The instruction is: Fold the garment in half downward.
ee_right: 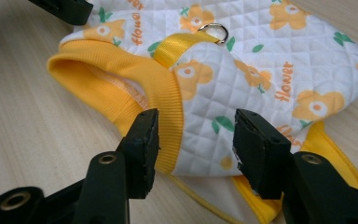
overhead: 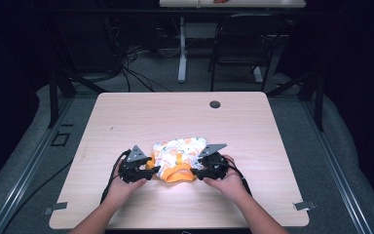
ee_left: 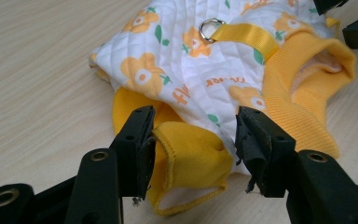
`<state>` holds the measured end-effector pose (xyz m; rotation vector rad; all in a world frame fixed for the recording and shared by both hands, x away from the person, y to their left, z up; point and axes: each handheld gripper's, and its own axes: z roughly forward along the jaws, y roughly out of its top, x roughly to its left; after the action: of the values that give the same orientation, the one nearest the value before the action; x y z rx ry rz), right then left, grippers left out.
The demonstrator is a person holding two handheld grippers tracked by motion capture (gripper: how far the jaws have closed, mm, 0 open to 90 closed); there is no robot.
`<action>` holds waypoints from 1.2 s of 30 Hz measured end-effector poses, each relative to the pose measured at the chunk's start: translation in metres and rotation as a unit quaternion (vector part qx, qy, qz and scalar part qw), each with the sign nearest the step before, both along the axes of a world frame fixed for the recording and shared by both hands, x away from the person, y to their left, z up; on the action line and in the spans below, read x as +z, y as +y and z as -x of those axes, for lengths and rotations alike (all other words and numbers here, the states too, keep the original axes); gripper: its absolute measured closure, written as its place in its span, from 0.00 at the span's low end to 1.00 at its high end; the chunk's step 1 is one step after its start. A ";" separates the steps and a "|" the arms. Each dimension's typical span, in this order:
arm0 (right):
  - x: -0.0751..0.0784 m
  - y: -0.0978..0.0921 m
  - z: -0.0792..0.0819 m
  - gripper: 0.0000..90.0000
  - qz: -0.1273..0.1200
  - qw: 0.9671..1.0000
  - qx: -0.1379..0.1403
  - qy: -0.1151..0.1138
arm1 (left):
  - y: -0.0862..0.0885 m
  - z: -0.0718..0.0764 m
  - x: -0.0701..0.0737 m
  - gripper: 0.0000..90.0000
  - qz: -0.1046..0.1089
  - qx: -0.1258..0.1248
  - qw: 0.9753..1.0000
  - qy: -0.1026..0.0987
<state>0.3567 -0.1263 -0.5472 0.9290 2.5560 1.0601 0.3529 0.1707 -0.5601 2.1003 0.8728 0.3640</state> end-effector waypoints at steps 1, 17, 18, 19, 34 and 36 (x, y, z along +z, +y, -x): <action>0.001 -0.001 0.002 0.55 -0.001 1.000 0.000 -0.002 | 0.001 0.001 0.002 0.53 0.002 -0.002 1.000 0.000; 0.026 -0.019 0.033 0.54 -0.023 0.999 -0.005 -0.027 | 0.025 0.019 0.020 0.53 0.025 0.016 1.000 -0.003; 0.027 -0.021 0.035 0.54 -0.022 0.999 -0.006 -0.027 | 0.028 0.021 0.021 0.53 0.027 0.017 0.999 -0.003; 0.027 -0.023 0.037 0.54 -0.023 0.999 -0.007 -0.028 | 0.030 0.023 0.022 0.53 0.030 0.020 0.999 -0.004; 0.022 -0.051 0.057 0.54 -0.044 0.998 -0.036 -0.016 | 0.055 0.048 0.018 0.53 0.045 0.027 0.999 0.015; 0.017 -0.051 0.059 0.54 -0.045 0.998 -0.036 -0.012 | 0.055 0.048 0.015 0.53 0.050 0.027 0.998 0.017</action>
<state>0.2974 -0.1777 -0.5303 1.0145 2.4538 1.1675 0.3046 0.2260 -0.5454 2.0000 0.9506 0.3070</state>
